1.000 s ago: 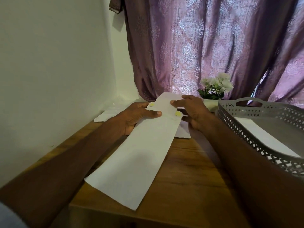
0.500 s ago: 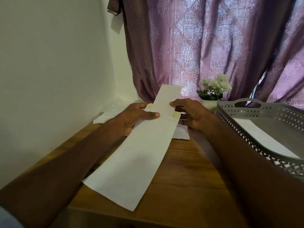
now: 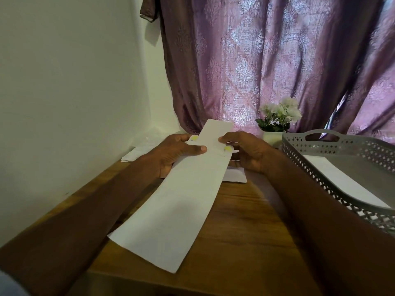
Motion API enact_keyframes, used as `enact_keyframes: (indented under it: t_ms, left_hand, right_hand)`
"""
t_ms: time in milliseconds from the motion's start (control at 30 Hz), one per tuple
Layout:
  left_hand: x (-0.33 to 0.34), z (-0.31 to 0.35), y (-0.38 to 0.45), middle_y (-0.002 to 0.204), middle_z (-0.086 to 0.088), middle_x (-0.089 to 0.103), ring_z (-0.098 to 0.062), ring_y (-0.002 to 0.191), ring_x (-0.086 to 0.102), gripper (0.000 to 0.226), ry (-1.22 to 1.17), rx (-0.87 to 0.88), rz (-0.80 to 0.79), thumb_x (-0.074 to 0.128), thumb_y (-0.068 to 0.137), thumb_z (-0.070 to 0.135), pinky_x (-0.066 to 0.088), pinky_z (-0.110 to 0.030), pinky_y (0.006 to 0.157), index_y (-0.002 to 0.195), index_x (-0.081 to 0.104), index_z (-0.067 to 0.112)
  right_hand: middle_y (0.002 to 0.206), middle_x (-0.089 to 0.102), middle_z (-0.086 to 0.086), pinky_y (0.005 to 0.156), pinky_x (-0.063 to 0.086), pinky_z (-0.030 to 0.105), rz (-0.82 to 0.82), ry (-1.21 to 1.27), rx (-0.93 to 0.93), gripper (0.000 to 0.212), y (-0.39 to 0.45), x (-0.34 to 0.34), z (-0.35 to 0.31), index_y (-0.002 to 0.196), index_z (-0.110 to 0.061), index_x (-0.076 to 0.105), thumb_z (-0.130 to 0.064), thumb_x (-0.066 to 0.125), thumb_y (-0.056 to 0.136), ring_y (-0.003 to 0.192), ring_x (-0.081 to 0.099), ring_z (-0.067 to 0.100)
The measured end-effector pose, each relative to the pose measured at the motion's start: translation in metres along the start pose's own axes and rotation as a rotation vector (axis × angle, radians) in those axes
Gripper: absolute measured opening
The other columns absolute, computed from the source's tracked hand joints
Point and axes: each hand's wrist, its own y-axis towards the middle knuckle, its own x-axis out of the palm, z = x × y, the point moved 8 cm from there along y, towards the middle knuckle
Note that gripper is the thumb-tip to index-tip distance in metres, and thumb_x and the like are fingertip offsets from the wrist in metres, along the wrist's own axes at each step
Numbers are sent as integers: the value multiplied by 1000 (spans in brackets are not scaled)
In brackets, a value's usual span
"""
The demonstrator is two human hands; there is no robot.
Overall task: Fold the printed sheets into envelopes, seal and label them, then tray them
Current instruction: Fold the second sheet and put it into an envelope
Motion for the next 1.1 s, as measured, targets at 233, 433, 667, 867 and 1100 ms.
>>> enact_keyframes:
  t_ms: [233,433,667,867,1100]
  left_hand:
    - [1,-2,-1,119,-9,77,-36,110,73,50,-36,-20,-19,85,83,21,54,-57,103,129,67,15]
    - [1,0,-2,116,-8,78,-35,106,74,44,-35,-28,4,83,85,19,56,-55,101,126,67,16]
    - [1,-2,-1,118,-8,77,-37,109,73,48,-19,-19,-15,86,83,21,54,-57,102,127,67,17]
    - [1,0,-2,117,-6,77,-34,107,74,41,-6,-8,-13,82,86,22,55,-54,102,124,68,20]
    - [3,-1,-2,117,-7,77,-34,108,74,41,-5,-11,-34,82,87,22,55,-55,102,125,67,20]
  right_hand:
    - [93,75,4,69,58,32,86,108,-66,35,1,-4,-4,119,-10,68,-22,75,87,88,70,24]
    - [93,72,8,95,55,45,7,11,15,32,-3,1,0,114,-9,68,-20,76,85,92,69,27]
    - [95,75,7,84,59,42,101,82,-49,29,1,-5,-3,111,-8,70,-21,76,86,87,70,27]
    - [94,72,7,69,58,34,7,31,5,21,-6,2,-3,106,-9,68,-17,72,88,89,68,26]
    - [96,75,8,67,60,35,88,88,-36,22,-5,0,-4,107,-7,68,-18,74,89,89,72,26]
